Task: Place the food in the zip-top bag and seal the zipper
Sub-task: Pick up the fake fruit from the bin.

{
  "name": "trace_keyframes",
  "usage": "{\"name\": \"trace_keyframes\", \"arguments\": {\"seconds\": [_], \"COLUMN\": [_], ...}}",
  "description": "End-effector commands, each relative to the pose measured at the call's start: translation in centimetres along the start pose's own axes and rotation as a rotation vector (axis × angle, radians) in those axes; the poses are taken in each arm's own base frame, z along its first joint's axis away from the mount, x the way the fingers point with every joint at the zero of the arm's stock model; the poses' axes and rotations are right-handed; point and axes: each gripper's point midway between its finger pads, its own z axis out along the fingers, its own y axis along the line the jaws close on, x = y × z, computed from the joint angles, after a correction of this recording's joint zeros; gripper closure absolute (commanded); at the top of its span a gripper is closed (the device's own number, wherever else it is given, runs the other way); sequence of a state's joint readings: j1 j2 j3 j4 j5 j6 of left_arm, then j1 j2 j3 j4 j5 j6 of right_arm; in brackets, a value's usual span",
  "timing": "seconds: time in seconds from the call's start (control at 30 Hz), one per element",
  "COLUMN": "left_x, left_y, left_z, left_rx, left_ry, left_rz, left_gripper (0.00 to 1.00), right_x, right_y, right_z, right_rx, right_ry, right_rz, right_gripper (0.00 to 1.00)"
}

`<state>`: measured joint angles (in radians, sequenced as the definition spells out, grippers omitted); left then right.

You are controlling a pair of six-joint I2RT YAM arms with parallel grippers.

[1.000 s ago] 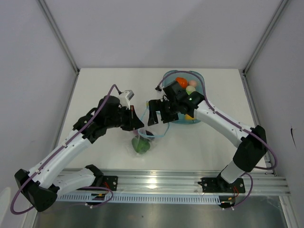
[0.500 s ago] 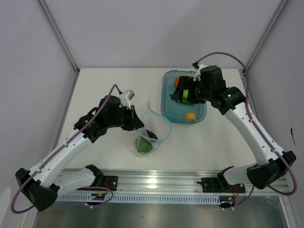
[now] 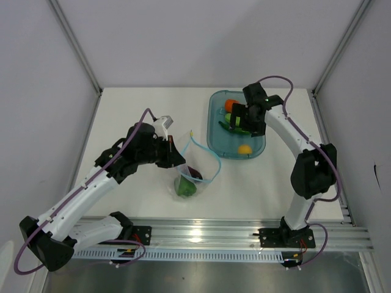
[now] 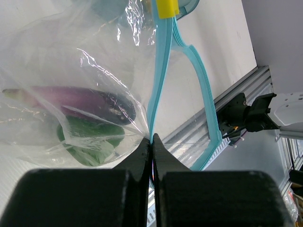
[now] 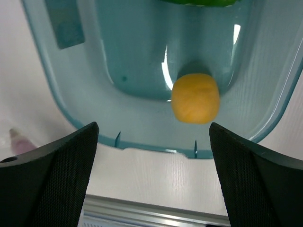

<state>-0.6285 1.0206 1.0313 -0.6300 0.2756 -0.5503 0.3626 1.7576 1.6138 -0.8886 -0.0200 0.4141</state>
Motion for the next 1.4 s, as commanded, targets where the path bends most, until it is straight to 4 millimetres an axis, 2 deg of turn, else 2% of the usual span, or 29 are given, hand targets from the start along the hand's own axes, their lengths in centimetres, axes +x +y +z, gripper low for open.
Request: {"name": "trace_keyframes", "arguments": {"seconds": [0.0,0.2,0.3,0.47,0.5,0.87,0.97,1.0,1.17,1.23,1.27,1.3,1.37], "left_x": [-1.4,-1.2,-1.2,-1.0,-1.0,-1.1,-1.1,-1.1,-1.0,-1.1,-1.1,-1.0,-1.0], "left_y": [-1.8,-1.6,-1.4,-1.1,-1.2,-1.5,-1.5,-1.5,-1.5,-1.5,-1.5,-1.4,-1.3], "left_z": [-0.9,-1.2,-1.3,-1.2,-1.1,-0.8,-0.7,-0.7,-0.6,-0.6,-0.6,-0.6,-0.5], "left_rx": [0.058,0.052,0.046,0.038,0.043,0.059,0.057,0.057,0.058,0.057,0.056,0.053,0.05], "left_ry": [-0.054,-0.061,-0.066,-0.062,-0.062,-0.054,-0.051,-0.049,-0.047,-0.048,-0.048,-0.045,-0.043], "left_rz": [0.017,0.021,0.023,0.021,0.022,0.018,0.017,0.015,0.014,0.013,0.014,0.012,0.011], "left_gripper": [0.99,0.99,0.99,0.99,0.99,0.99,0.99,0.99,0.99,0.99,0.99,1.0,0.99], "right_x": [-1.5,-0.5,0.7,2.3,3.2,6.5,6.8,6.7,5.8,4.8,4.4,4.0,2.7], "right_y": [-1.4,-1.9,-3.4,-4.2,-4.6,-5.2,-5.1,-5.1,-4.8,-4.6,-4.4,-4.1,-3.5], "right_z": [1.2,5.1,6.6,7.7,8.0,9.6,9.8,9.9,9.6,9.1,8.9,8.5,7.3], "right_rx": [0.107,0.138,0.213,0.235,0.243,0.219,0.216,0.215,0.201,0.201,0.194,0.181,0.158], "right_ry": [0.006,0.074,0.128,0.165,0.183,0.228,0.232,0.233,0.21,0.184,0.173,0.164,0.126], "right_rz": [0.007,0.027,0.036,0.031,0.035,0.07,0.061,0.055,0.045,0.036,0.028,0.02,0.007], "right_gripper": [0.01,0.01,0.01,0.02,0.03,0.1,0.17,0.23,0.46,0.52,0.59,0.72,0.78]}}
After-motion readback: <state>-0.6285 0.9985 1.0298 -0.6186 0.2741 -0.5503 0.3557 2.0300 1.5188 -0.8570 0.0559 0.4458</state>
